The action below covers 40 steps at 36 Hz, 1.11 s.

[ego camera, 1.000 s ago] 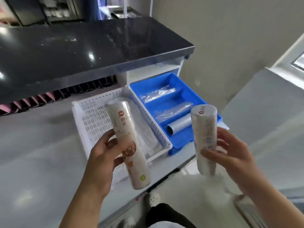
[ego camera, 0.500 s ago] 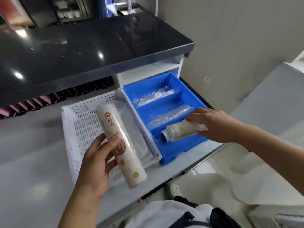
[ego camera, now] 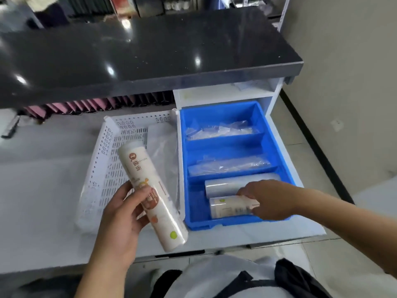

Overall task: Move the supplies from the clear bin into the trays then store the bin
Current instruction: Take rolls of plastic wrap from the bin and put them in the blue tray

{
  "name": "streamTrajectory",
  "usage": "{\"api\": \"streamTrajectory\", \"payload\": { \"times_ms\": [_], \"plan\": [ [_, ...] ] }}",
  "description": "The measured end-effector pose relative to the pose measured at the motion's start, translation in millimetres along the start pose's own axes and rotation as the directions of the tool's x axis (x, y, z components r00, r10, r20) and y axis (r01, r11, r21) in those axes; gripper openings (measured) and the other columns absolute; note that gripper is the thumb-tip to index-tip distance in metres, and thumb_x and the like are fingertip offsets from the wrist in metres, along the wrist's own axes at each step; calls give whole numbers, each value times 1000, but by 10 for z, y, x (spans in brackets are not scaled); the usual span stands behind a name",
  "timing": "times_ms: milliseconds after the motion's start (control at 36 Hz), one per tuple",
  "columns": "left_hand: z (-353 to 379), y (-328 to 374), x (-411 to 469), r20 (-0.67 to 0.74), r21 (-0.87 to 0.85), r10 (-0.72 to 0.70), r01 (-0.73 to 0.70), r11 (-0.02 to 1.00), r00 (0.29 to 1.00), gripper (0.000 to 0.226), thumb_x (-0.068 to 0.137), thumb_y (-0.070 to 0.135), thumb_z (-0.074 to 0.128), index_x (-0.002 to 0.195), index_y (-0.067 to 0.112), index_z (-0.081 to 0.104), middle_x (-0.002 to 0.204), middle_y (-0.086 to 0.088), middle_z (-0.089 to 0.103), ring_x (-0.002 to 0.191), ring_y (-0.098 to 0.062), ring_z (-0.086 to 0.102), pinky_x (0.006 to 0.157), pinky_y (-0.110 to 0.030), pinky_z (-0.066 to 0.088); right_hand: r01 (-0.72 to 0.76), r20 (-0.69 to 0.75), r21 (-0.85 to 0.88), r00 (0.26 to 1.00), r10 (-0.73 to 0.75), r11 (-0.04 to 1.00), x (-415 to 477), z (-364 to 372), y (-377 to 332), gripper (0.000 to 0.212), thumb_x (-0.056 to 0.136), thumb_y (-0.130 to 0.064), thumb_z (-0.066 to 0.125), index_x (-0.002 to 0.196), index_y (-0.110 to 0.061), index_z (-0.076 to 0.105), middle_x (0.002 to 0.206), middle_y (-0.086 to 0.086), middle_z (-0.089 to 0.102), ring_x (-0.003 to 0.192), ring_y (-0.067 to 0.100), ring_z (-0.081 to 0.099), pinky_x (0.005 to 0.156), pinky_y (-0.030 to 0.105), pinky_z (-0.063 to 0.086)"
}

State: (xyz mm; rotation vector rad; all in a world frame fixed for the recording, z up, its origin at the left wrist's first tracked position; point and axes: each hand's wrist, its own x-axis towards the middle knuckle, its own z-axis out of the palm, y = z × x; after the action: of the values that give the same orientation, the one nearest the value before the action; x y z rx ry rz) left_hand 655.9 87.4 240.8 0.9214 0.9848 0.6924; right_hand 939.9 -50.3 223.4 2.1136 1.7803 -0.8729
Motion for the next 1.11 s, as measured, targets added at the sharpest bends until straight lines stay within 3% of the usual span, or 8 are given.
{"api": "streamTrajectory", "payload": {
  "times_ms": [222,500,639,694,778,833,972,1111],
  "plan": [
    [191,40,-183,-45,144,59,-52,988,997,41,69,26,74,110,25,73,109,-8,75,95,-23,72,77,-41,55,-33,-271,-27,962,25,999,-13,417,-57,41,98,-47,31,122,-21,52,125,4,49,105,30,58,80,39,40],
    [703,259,114,251,566,68,-203,799,966,50,68,32,81,113,46,66,109,12,75,96,-10,73,77,-32,54,-48,-360,199,925,118,979,-148,660,-35,53,96,-57,25,125,-25,55,143,0,46,125,26,49,104,44,34],
    [1100,140,341,451,751,-27,-363,552,892,53,73,27,85,108,60,62,101,23,69,89,0,67,65,-21,58,-57,-388,356,899,204,933,-335,674,-29,57,92,-65,30,139,-37,49,157,-4,34,144,19,29,119,40,21],
    [1269,39,396,520,820,-75,-473,322,851,55,75,39,79,121,58,55,110,29,64,94,2,63,76,-24,56,-27,-431,434,872,233,901,-453,688,-18,53,91,-63,35,136,-41,51,154,-7,39,142,16,32,118,36,26],
    [1498,-157,432,596,789,-131,-608,-86,792,65,80,49,68,139,47,43,132,15,57,115,-16,58,92,-35,48,2,-523,536,786,330,844,-634,742,9,48,89,-55,45,130,-34,59,141,-10,53,131,14,45,108,32,40],
    [1620,-298,451,647,719,-146,-663,-212,748,62,82,48,63,140,45,42,130,7,58,117,-21,57,88,-35,47,14,-563,610,711,421,792,-734,803,30,42,89,-45,57,127,-28,63,131,-9,60,123,15,52,103,34,44],
    [1812,-590,490,692,651,-183,-713,-260,698,63,87,47,60,145,42,37,129,4,57,116,-23,57,84,-36,44,-3,-589,667,610,530,745,-875,978,34,35,87,-30,68,122,-23,67,126,-6,63,123,19,53,106,36,41],
    [1890,-746,461,723,643,-117,-725,-247,681,62,87,41,63,143,42,35,128,4,58,112,-23,58,86,-39,49,-78,-503,676,678,536,733,-936,1046,22,41,91,-40,58,130,-30,61,140,-10,52,136,16,39,108,40,43]
  ]
}}
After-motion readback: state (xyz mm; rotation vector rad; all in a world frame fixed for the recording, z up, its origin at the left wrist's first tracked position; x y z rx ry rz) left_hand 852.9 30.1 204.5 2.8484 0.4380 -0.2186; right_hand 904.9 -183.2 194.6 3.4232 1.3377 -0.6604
